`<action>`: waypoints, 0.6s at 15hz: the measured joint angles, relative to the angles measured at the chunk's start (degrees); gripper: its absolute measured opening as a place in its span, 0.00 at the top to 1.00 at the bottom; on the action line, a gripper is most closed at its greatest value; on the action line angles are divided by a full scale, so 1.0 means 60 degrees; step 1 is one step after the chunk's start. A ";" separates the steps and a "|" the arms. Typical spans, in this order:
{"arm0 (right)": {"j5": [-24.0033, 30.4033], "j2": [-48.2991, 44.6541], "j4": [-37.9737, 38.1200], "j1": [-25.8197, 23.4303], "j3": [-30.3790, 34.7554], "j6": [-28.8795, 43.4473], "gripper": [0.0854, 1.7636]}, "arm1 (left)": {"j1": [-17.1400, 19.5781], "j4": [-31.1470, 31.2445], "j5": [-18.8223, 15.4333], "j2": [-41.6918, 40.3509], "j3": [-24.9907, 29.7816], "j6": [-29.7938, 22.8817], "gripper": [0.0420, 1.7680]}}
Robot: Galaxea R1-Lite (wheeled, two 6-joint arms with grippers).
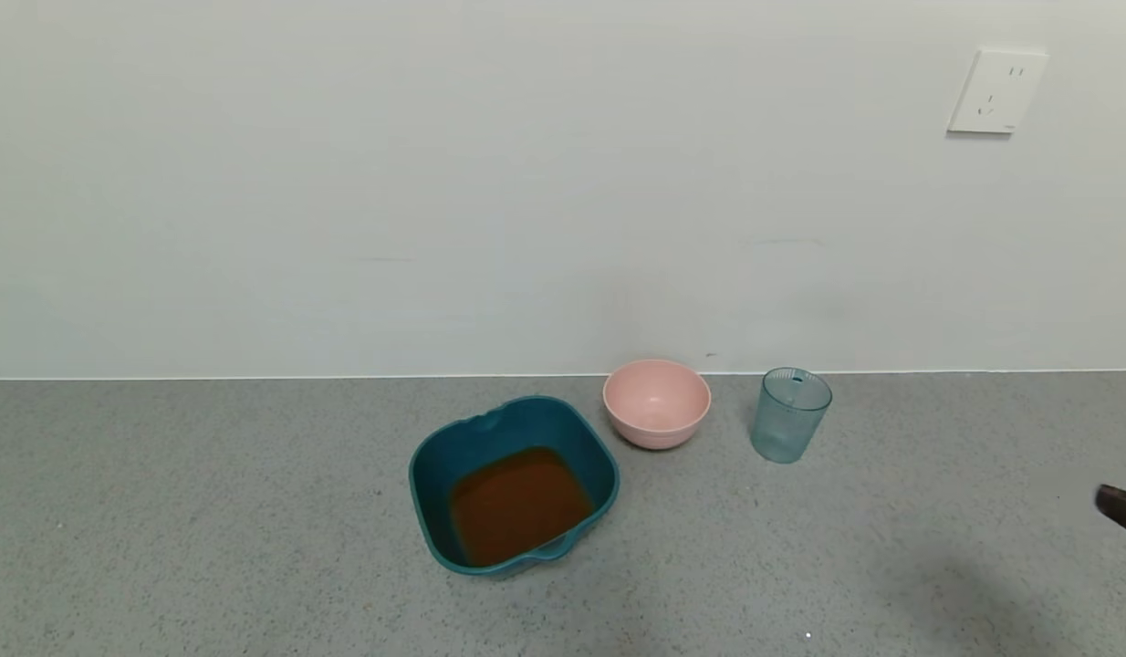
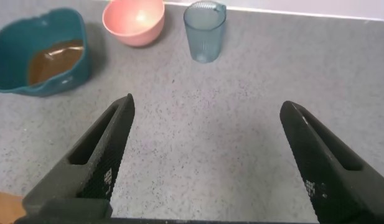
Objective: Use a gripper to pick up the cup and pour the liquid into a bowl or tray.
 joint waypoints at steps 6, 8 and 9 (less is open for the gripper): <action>-0.0870 -0.3395 0.1961 -0.0827 -0.0037 -0.0668 0.04 | 0.0000 0.0000 0.0000 0.0000 0.0000 0.0000 0.03; -0.0809 -0.4204 0.2233 -0.1662 -0.0014 -0.0845 0.04 | 0.0000 0.0000 0.0000 0.0000 0.0000 0.0000 0.03; -0.0528 -0.4608 0.2320 -0.2109 0.0022 -0.0876 0.04 | 0.0000 0.0004 0.0000 0.0000 0.0000 0.0000 0.03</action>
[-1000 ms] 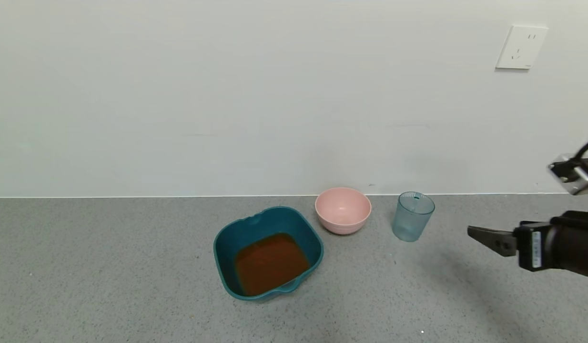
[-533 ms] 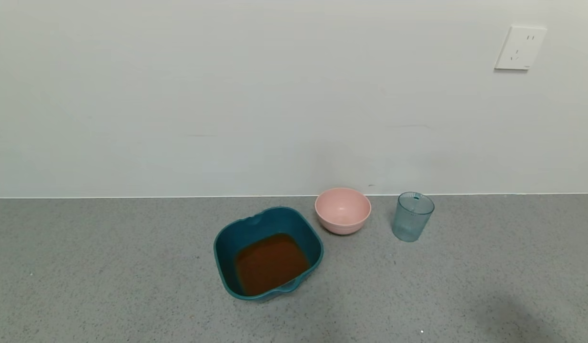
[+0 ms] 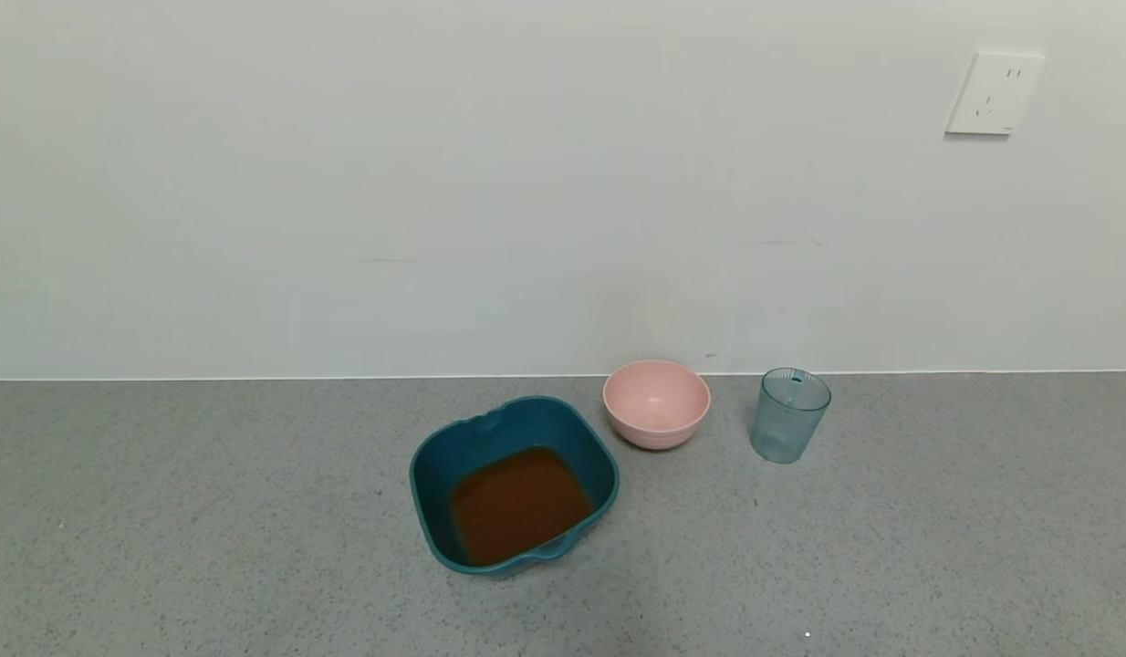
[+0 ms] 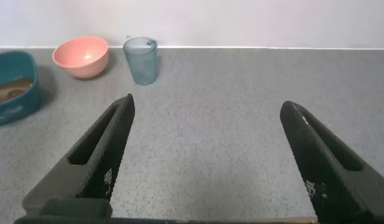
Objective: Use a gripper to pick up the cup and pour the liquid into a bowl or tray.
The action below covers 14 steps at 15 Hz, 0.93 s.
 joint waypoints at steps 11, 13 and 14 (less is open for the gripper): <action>0.0853 -0.2871 -0.1227 -0.0589 0.2292 -0.0022 0.04 | 0.0000 -0.0004 0.0000 0.0000 0.0000 0.0000 0.03; 0.0849 -0.3078 -0.2119 -0.0581 0.3293 -0.0033 0.04 | 0.0000 -0.0004 0.0000 0.0000 0.0000 0.0000 0.03; 0.0843 -0.3145 -0.2607 -0.0581 0.3808 -0.0043 0.04 | 0.0000 -0.0004 0.0000 0.0000 0.0000 0.0000 0.03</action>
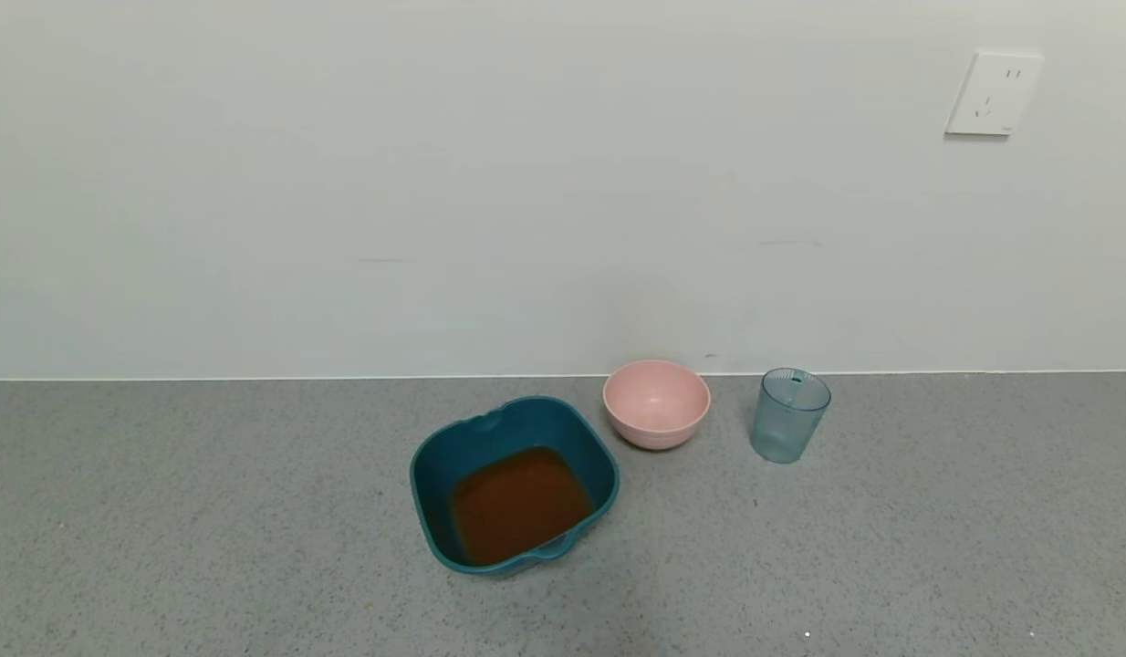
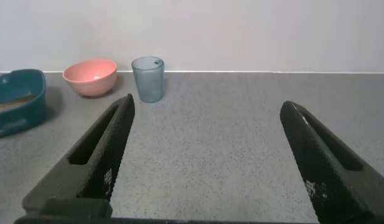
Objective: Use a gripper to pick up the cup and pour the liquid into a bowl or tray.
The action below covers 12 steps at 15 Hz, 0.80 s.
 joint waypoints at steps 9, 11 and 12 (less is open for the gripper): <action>0.0309 -0.0106 -0.1583 0.0004 0.2881 -0.0163 0.04 | 0.0000 0.0000 0.0000 0.0000 0.0000 0.0000 0.03; 0.0319 -0.0106 -0.1566 0.0010 0.2932 -0.0144 0.04 | 0.0000 0.0000 0.0000 0.0000 0.0000 0.0000 0.03; 0.0327 -0.0106 -0.1566 0.0010 0.2938 -0.0136 0.04 | 0.0000 0.0000 0.0000 0.0000 0.0000 0.0004 0.03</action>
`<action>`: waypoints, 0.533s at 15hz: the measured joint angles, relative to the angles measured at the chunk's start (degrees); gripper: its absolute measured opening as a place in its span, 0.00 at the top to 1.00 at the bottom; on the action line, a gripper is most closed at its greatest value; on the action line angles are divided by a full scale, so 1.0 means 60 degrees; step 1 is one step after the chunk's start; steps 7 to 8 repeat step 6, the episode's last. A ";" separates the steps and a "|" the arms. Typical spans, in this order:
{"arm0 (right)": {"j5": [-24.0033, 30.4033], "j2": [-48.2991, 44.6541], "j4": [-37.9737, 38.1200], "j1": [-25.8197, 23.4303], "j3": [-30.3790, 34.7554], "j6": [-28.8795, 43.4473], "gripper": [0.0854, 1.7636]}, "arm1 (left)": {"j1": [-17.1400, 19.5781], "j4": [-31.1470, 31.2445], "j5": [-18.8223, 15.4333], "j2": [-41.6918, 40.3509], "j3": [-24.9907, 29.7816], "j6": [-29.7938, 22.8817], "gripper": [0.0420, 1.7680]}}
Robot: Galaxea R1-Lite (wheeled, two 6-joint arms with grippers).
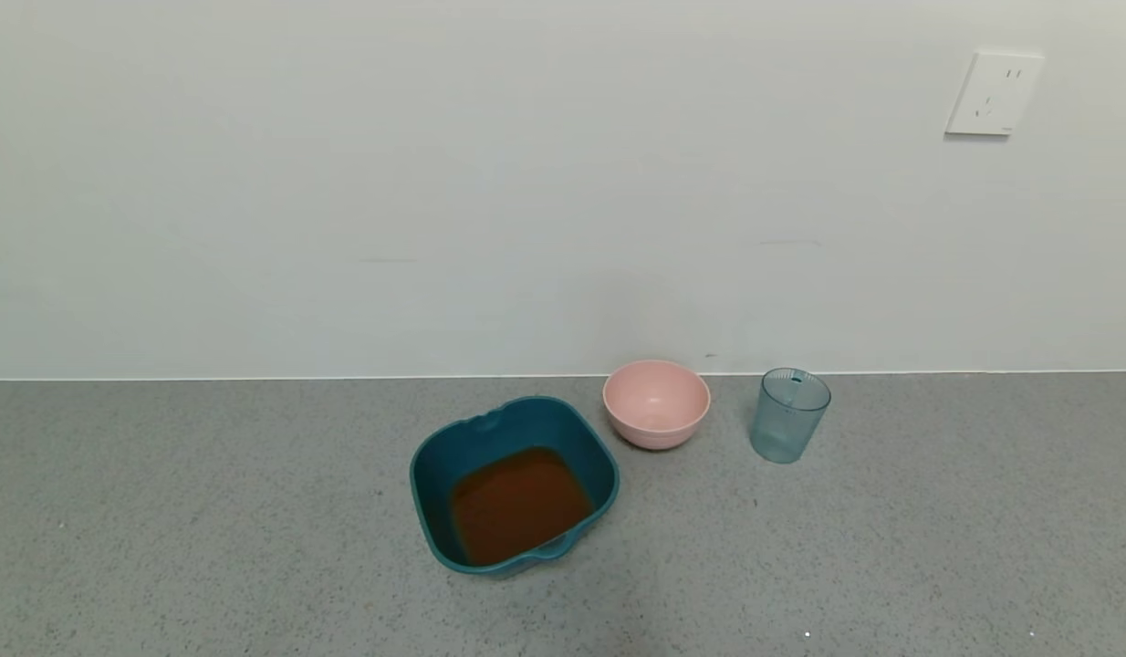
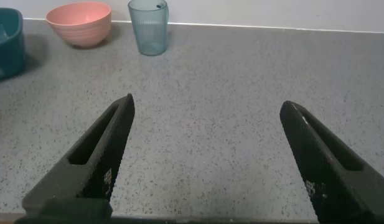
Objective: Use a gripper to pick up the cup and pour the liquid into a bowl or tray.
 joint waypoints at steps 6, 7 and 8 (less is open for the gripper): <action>0.0014 0.0000 0.0057 -0.0006 0.0016 -0.0041 0.04 | 0.0000 0.0000 0.0000 0.0000 0.0000 -0.0004 0.03; 0.0014 0.0000 0.0057 -0.0006 0.0016 -0.0041 0.04 | 0.0000 0.0000 0.0000 0.0000 0.0000 -0.0004 0.03; 0.0014 0.0000 0.0057 -0.0006 0.0016 -0.0041 0.04 | 0.0000 0.0000 0.0000 0.0000 0.0000 -0.0004 0.03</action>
